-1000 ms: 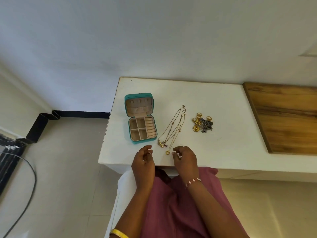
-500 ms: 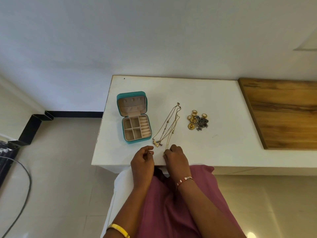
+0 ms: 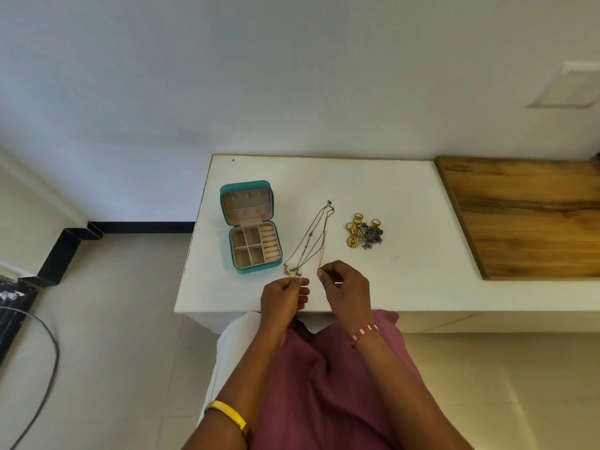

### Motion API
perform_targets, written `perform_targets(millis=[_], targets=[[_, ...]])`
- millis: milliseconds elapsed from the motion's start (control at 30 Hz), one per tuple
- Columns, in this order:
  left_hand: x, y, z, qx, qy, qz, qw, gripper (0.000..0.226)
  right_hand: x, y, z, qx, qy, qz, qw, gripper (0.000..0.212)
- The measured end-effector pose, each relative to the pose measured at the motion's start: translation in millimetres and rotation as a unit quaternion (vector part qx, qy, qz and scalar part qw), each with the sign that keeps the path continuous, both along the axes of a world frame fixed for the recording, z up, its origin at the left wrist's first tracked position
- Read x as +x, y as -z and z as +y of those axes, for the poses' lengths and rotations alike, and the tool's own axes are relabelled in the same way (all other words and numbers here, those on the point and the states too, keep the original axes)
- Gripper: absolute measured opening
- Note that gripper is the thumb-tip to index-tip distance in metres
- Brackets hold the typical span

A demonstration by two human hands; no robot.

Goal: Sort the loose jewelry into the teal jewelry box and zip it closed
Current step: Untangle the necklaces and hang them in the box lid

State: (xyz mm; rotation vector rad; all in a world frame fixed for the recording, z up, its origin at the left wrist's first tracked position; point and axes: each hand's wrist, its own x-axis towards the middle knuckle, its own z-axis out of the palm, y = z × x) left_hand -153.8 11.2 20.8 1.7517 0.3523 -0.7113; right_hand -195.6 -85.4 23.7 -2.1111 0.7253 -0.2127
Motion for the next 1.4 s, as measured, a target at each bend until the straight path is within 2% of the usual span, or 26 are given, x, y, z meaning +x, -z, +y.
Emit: perform_targets(millis=[33, 100, 233, 333, 600, 867, 1033, 1233, 1300, 1400], targets=[[2, -3, -3, -0.024, 0.008, 0.036, 0.999, 0.024, 1, -2, 1, 0.000, -0.006, 0.004, 1.000, 0.007], [-35, -75, -1, -0.117, 0.032, 0.019, 0.992, 0.023, -50, -66, 5, -0.044, -0.022, -0.069, 0.996, 0.009], [-15, -94, -9, -0.170, 0.034, 0.064, 0.983, 0.021, -44, -76, 4, -0.113, -0.070, -0.074, 0.988, 0.013], [-12, -92, -5, -0.196, 0.037, 0.086, 0.976, 0.020, -50, -77, 5, -0.122, -0.082, -0.078, 0.986, 0.012], [-17, -127, 18, -0.305, -0.039, 0.050, 0.950, 0.013, -69, -110, 8, -0.102, -0.142, -0.088, 0.981, 0.007], [-24, -151, 32, -0.318, -0.059, 0.007, 0.946, 0.004, -82, -120, 13, -0.095, -0.170, -0.079, 0.978, 0.009], [-32, -160, 33, -0.339, -0.094, -0.029, 0.936, 0.004, -88, -120, 14, -0.104, -0.193, -0.041, 0.975, 0.012], [-40, -168, 35, -0.343, -0.051, -0.049, 0.937, 0.010, -94, -121, 13, -0.091, -0.207, -0.007, 0.974, 0.015], [-44, -168, 35, -0.345, -0.026, -0.058, 0.936, 0.011, -95, -127, 12, -0.077, -0.210, -0.022, 0.974, 0.016], [-48, -167, 36, -0.346, 0.006, -0.073, 0.935, 0.015, -94, -142, 10, -0.049, -0.160, -0.089, 0.982, 0.013]])
